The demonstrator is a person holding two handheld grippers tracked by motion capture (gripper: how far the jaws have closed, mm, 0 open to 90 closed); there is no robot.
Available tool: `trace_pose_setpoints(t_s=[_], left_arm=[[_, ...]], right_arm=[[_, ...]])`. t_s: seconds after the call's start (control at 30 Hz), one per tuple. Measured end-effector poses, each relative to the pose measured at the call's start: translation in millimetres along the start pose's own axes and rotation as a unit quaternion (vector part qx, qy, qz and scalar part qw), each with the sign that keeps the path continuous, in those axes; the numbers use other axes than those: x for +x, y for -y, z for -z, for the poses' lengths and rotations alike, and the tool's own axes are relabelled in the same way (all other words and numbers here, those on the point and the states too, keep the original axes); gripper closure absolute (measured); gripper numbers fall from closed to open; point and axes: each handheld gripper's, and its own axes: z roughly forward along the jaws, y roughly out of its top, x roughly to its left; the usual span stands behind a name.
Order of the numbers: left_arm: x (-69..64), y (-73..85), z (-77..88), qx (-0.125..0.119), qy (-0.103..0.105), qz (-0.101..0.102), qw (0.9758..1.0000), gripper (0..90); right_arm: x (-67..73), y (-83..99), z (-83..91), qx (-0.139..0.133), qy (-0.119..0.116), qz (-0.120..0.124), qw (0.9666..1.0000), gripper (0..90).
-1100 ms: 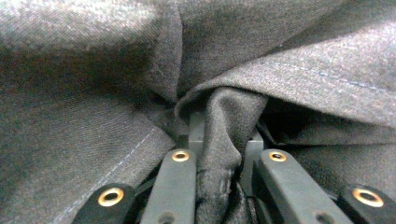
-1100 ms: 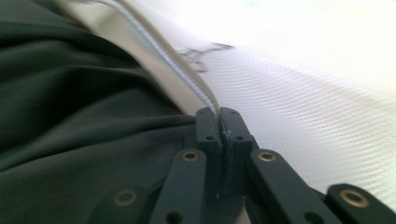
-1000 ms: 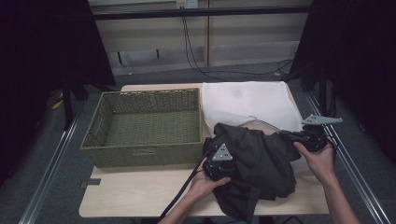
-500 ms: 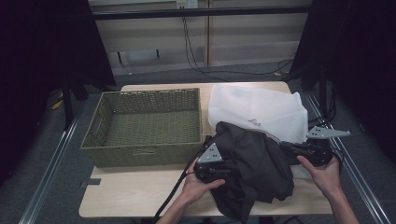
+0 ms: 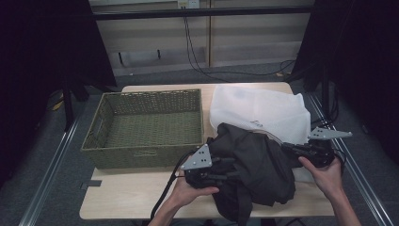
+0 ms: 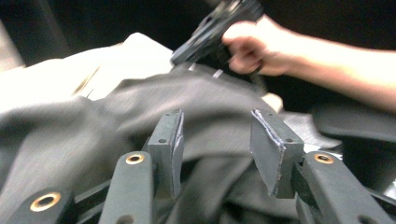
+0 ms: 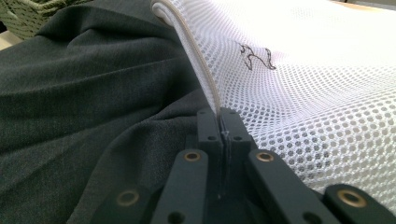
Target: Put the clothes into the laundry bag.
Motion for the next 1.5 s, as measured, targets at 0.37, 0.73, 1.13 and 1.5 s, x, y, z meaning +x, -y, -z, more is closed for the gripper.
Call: trace_pose_setpoints(t_s=[0.37,0.73,1.13,1.5], left_arm=[[-1.7,37.4,-117.1,0.172,0.058,-0.048,0.9822,4.0],[-17.5,51.2,-119.8,0.251,0.039,-0.141,0.9567,19.9],[18.4,35.2,-85.6,0.106,-0.026,0.013,0.9939,73.1],[42.4,-8.1,-50.5,0.011,-0.057,0.069,0.9959,73.8]], right_arm=[[-0.9,1.9,0.8,0.0,-0.004,-0.001,1.0,88.7],[-1.8,3.3,-0.1,0.004,-0.002,-0.004,1.0,88.8],[9.6,-9.3,1.4,-0.003,-0.018,0.005,0.9998,88.8],[37.6,-34.6,-1.7,-0.005,-0.044,0.033,0.9985,88.9]])
